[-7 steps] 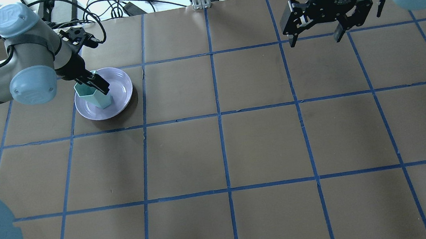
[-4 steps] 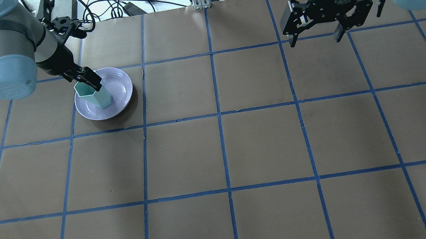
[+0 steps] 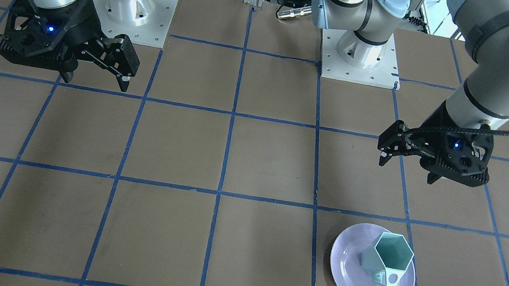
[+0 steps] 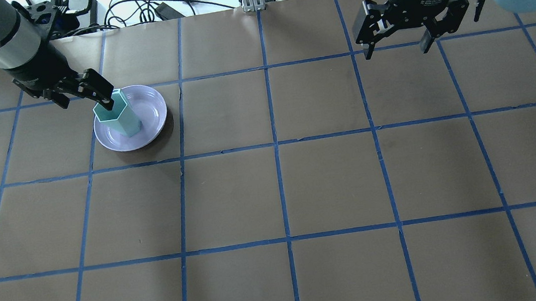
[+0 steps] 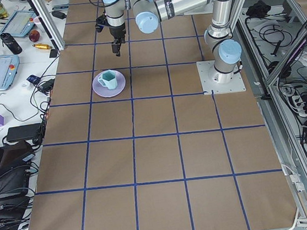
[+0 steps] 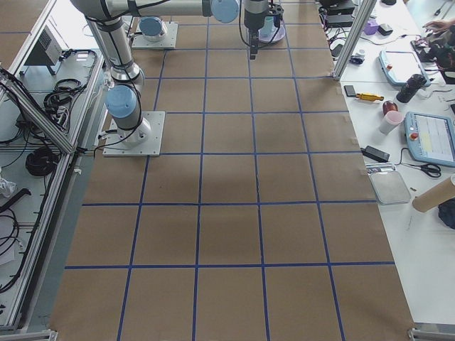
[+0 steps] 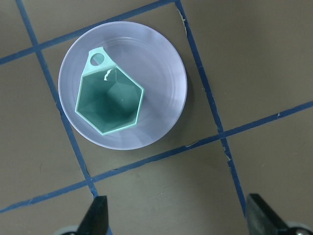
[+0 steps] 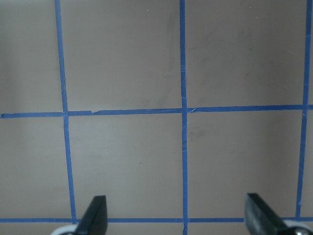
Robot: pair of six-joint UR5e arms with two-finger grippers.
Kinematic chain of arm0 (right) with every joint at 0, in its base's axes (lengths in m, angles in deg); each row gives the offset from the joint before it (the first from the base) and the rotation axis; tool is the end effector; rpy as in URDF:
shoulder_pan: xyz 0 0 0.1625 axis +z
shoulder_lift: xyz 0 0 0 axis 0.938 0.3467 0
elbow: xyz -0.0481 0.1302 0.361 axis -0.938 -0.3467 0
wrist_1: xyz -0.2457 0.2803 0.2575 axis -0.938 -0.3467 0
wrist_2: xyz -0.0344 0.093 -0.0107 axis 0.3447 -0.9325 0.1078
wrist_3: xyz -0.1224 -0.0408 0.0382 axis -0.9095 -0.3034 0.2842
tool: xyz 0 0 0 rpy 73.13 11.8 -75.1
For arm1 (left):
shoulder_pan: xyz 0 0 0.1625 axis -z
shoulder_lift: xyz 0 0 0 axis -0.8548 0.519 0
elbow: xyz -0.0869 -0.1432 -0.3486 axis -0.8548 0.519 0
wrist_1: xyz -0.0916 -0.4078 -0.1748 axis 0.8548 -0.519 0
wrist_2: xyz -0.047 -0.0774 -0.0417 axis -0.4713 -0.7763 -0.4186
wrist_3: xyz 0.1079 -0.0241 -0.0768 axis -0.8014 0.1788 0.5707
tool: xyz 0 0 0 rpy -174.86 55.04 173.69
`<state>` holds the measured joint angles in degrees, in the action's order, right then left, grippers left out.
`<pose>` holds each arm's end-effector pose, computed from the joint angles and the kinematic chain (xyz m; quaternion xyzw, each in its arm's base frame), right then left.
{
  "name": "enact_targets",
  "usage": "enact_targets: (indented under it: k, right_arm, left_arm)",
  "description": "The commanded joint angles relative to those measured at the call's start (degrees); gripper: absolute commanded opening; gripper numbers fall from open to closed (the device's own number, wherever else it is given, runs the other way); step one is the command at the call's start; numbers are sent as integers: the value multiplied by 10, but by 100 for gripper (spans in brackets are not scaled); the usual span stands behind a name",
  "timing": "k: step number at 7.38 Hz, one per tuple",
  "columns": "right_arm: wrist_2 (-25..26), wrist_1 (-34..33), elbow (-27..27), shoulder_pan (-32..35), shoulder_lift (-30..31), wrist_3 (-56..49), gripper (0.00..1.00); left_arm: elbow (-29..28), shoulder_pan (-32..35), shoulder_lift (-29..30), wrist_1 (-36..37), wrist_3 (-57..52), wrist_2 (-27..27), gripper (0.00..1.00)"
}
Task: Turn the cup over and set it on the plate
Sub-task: 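Open the left gripper and raise it away from the cup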
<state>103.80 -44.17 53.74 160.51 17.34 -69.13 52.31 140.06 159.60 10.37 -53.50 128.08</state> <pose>0.1476 -0.5593 0.4176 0.0110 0.9995 -0.0132 0.0248 -0.0476 -0.5851 0.3578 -0.0925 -0.9953 0.0289 0.0005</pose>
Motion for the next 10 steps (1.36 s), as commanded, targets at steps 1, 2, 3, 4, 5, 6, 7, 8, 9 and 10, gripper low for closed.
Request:
enact_targets:
  k: [1,2,3,4,5,6,7,8,9,10]
  right_arm:
    - [0,0,0,0,0,1,100]
    - [0,0,0,0,0,0,100]
    - [0,0,1,0,0,0,100]
    - [0,0,0,0,0,0,100]
    - [0,0,0,0,0,0,100]
    - [0,0,0,0,0,0,100]
    - [0,0,0,0,0,0,100]
    - [0,-1,0,0,0,0,100]
    - [0,0,0,0,0,0,100]
    - [0,0,0,0,0,0,100]
  left_arm:
    - [-25,71,-22,-42,149,54,100]
    - [-33,90,-24,-57,230,53,100]
    - [-41,99,-31,-71,283,50,100]
    - [-49,103,-43,-103,299,13,100]
    - [-60,102,-46,-111,300,-8,100]
    - [-63,102,-46,-123,296,-6,100]
    - [-67,101,-48,-137,271,-10,100]
    - [-80,95,-43,-146,255,-8,100]
    - [-94,93,-33,-149,249,-6,100]
    - [-97,92,-31,-151,231,-3,100]
